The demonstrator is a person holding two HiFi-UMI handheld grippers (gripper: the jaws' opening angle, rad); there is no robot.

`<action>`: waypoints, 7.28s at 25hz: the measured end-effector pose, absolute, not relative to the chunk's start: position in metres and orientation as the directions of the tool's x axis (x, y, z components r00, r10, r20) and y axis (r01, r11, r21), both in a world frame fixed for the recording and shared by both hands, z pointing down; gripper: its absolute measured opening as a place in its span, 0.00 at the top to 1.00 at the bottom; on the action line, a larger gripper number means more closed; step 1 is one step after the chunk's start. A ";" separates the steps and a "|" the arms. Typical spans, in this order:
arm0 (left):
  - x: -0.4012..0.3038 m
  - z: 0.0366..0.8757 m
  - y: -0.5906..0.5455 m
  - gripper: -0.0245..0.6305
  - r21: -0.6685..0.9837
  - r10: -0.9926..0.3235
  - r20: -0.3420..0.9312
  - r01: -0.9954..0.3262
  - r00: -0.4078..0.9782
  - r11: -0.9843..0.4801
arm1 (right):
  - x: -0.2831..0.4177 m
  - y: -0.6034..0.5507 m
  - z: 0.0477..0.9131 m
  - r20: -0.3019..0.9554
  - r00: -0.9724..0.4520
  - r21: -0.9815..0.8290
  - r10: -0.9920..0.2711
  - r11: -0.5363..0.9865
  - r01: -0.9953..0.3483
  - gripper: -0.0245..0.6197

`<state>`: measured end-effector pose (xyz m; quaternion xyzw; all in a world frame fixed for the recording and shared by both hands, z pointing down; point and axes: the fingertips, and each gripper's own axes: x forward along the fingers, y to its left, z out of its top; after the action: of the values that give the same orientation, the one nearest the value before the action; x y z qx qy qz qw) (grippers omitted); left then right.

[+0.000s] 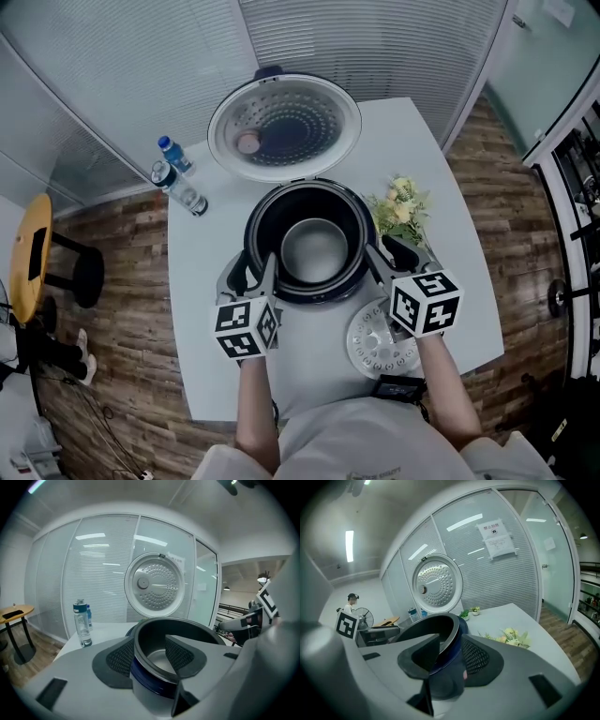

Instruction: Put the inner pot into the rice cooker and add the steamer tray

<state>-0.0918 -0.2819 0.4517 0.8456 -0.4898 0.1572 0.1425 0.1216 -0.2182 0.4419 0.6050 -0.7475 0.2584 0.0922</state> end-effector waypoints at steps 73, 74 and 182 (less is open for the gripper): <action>0.008 0.649 -0.043 0.74 0.515 -0.385 0.621 -0.725 0.683 -0.457 | 0.214 0.024 0.646 0.735 -0.091 -0.257 -0.672 -0.152 -0.954 0.75; 0.010 0.651 -0.042 0.74 0.520 -0.380 0.621 -0.723 0.685 -0.454 | 0.214 0.024 0.649 0.736 -0.093 -0.261 -0.671 -0.153 -0.953 0.75; -0.074 0.390 -0.097 0.88 0.422 -0.807 0.249 -0.809 0.536 -0.408 | 0.129 -0.097 0.384 0.223 -0.437 -0.433 -0.871 0.313 -0.845 0.86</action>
<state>-0.0744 -0.0973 0.3904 0.8390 -0.4815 0.0028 0.2533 0.1289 -0.0970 0.3838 0.5299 -0.8099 0.2504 -0.0260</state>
